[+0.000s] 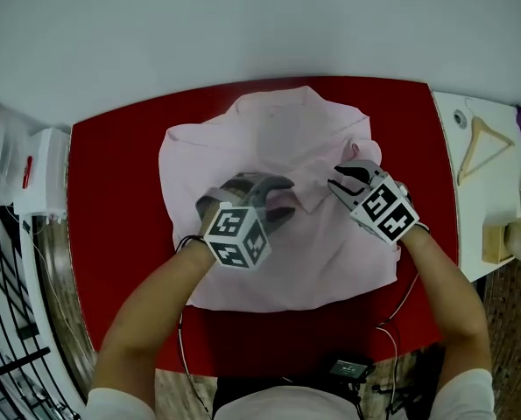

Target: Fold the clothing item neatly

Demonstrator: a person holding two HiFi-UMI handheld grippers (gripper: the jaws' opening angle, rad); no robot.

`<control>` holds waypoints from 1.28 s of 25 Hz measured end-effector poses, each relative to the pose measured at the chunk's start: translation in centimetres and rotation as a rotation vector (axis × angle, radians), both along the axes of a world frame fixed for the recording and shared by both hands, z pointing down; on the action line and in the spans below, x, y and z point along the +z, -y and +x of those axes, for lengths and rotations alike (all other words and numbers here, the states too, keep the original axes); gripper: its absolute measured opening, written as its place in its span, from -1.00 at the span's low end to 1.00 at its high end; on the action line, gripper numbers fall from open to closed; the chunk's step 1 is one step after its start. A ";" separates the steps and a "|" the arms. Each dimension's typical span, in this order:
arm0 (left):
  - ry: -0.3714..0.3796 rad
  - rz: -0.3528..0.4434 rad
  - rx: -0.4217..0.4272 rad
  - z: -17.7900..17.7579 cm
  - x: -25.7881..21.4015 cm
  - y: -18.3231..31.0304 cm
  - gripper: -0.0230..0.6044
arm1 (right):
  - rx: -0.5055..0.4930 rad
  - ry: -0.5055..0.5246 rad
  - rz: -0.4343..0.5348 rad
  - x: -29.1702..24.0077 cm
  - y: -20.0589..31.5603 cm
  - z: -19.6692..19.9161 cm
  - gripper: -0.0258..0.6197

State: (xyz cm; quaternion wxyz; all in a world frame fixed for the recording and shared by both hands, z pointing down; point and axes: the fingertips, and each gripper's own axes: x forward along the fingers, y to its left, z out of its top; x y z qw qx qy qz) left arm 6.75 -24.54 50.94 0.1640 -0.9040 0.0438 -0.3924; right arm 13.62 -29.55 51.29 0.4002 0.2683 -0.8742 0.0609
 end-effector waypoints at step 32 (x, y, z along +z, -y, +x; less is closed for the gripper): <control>-0.493 -0.574 -0.850 -8.0 -1.1 13.9 -0.44 | 0.305 0.017 0.020 1.1 8.2 4.0 -0.58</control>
